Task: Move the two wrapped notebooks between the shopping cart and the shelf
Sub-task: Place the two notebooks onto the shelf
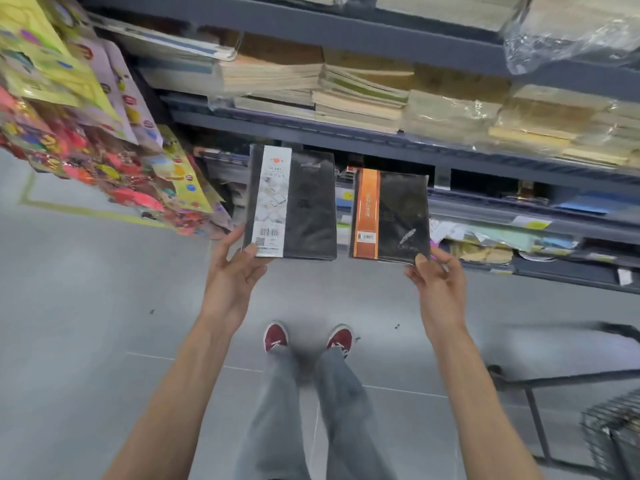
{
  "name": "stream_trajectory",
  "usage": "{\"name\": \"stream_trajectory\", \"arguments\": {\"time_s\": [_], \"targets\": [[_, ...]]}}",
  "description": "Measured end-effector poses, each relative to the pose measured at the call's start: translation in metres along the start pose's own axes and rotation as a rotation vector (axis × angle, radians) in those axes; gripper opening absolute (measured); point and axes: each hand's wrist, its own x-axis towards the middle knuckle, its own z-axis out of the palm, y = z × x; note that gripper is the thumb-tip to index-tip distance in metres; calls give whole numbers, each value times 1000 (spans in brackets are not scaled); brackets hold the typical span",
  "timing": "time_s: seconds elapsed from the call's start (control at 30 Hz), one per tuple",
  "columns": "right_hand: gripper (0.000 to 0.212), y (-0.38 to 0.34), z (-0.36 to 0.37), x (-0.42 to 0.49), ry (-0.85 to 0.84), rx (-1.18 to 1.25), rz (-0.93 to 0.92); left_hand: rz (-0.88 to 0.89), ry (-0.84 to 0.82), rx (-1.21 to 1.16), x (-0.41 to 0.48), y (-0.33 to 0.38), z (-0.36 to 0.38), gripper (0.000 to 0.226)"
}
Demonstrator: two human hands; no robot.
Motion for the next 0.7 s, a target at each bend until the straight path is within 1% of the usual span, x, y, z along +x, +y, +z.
{"name": "stream_trajectory", "arguments": {"time_s": [0.1,0.33,0.47,0.6,0.7], "targets": [[17,12,9,21,29,-20,14,-6,8,-2,19,-3,5,39],[17,28,35,55,62,23,29,17,-3,32,63,-3,9,38],[21,36,45,67,51,54,80,29,-16,64,85,-4,7,37],[24,47,44,75,57,84,63,54,-31,72,103,-9,9,43],[32,48,42,77,31,118,54,94,-31,87,113,-13,10,41]]}}
